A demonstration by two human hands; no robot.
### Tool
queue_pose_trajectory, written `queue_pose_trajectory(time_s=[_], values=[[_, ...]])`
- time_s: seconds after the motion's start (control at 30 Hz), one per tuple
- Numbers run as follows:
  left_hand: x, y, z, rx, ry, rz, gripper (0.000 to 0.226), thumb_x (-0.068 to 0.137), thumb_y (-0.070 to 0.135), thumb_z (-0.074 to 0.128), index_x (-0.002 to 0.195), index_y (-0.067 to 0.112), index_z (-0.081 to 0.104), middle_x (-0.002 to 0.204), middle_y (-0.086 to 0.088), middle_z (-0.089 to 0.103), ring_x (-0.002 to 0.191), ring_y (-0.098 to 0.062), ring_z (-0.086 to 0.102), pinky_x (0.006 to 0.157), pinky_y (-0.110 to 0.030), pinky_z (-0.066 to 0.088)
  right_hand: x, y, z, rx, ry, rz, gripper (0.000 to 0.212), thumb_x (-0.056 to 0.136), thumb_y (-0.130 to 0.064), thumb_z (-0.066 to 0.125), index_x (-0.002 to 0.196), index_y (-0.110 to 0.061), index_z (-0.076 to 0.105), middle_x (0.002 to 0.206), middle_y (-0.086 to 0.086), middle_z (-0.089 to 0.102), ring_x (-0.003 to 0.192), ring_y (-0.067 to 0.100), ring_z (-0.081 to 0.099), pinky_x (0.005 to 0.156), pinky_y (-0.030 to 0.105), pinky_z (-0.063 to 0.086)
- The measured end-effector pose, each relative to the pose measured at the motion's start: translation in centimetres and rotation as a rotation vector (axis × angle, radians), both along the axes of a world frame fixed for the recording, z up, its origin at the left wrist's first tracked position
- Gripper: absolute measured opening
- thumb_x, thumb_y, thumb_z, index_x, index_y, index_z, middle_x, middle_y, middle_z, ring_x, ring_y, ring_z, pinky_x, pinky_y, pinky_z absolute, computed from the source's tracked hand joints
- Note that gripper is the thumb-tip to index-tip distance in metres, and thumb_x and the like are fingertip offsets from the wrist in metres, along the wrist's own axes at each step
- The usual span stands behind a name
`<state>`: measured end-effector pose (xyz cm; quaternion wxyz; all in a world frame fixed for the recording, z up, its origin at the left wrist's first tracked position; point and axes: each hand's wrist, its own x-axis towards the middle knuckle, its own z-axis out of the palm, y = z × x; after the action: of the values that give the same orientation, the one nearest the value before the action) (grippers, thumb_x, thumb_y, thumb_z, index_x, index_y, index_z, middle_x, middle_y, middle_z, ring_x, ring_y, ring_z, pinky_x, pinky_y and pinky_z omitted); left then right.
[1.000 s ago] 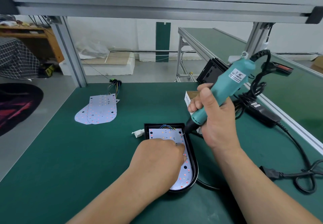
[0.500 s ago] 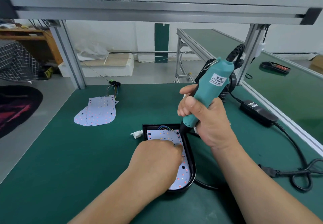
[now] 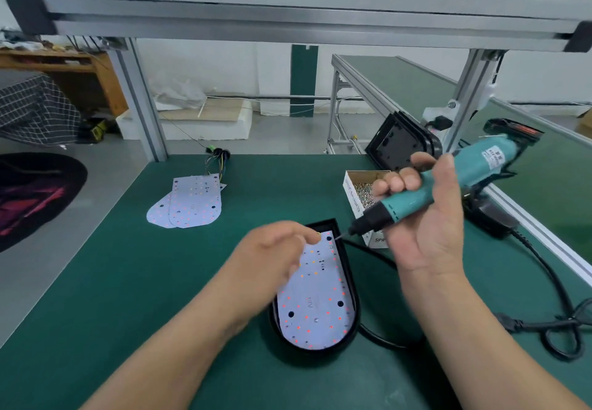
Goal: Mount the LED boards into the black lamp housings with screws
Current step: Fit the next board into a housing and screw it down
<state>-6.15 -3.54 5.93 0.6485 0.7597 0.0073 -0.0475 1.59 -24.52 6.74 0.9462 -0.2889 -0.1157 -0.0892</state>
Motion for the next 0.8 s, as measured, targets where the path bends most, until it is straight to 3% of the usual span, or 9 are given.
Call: queue_pose_trajectory(time_s=[0.1,0.17,0.27,0.37,0.5,0.63,0.8], values=[[0.8,2.3,0.5,-0.621,0.186,0.042,0.037,0.098,-0.01,0.046,0.105,-0.001,0.081,0.091,-0.013,0.069,0.075,-0.017,0.063,0.069,-0.025,0.058,0.4,-0.8,0.1,0.062,0.038,-0.054,0.02,0.102,-0.035,0.066,0.096,-0.016,0.064,0.073,-0.003,0.046,0.07,0.015,0.048,0.077,0.032,0.051],[1.0,3.5,0.7,-0.754,0.213,0.051,0.037,0.1,-0.016,0.042,0.109,-0.009,0.077,0.101,-0.018,0.074,0.081,-0.018,0.072,0.073,-0.025,0.063,0.4,-0.9,0.1,0.06,0.067,-0.077,0.018,0.102,-0.032,0.067,0.096,-0.016,0.063,0.073,-0.002,0.046,0.069,0.015,0.049,0.077,0.033,0.051],[1.1,3.7,0.5,-0.725,0.184,0.063,0.027,0.103,-0.01,0.047,0.121,-0.009,0.067,0.11,-0.023,0.078,0.09,-0.022,0.079,0.069,-0.024,0.063,0.2,-0.5,0.1,0.039,0.083,-0.08,0.016,0.101,-0.03,0.068,0.097,-0.014,0.063,0.074,-0.002,0.046,0.07,0.016,0.049,0.078,0.034,0.051],[0.7,2.9,0.0,-0.569,0.143,0.014,0.021,0.107,0.009,0.053,0.124,-0.004,0.057,0.112,-0.023,0.078,0.096,-0.027,0.08,0.061,-0.026,0.063,-0.2,0.0,0.1,0.034,0.072,-0.042,0.017,0.1,-0.03,0.069,0.097,-0.014,0.064,0.074,-0.001,0.046,0.071,0.016,0.049,0.079,0.034,0.052],[-0.1,1.1,-0.7,-0.324,0.141,-0.038,0.025,0.105,0.025,0.063,0.108,0.001,0.058,0.093,-0.018,0.079,0.069,-0.024,0.076,0.046,-0.025,0.054,-0.9,0.5,0.2,0.026,0.051,0.004,0.018,0.101,-0.032,0.069,0.096,-0.015,0.064,0.075,-0.002,0.046,0.071,0.016,0.049,0.08,0.034,0.051],[-0.5,0.5,-1.0,-0.369,0.163,-0.046,0.037,0.08,0.033,0.081,0.099,0.002,0.074,0.09,-0.019,0.077,0.067,-0.023,0.074,0.053,-0.026,0.058,-1.7,0.8,0.6,0.018,0.002,0.033,0.019,0.1,-0.033,0.07,0.096,-0.016,0.064,0.074,-0.002,0.046,0.07,0.016,0.049,0.079,0.034,0.051],[-0.5,0.8,-1.0,-0.495,0.189,-0.162,0.023,0.088,0.015,0.075,0.109,0.009,0.081,0.113,-0.022,0.077,0.102,-0.03,0.079,0.071,-0.03,0.064,-2.3,1.3,1.0,0.007,-0.019,0.061,0.019,0.101,-0.035,0.067,0.096,-0.017,0.065,0.074,-0.003,0.047,0.07,0.015,0.049,0.079,0.033,0.049]])
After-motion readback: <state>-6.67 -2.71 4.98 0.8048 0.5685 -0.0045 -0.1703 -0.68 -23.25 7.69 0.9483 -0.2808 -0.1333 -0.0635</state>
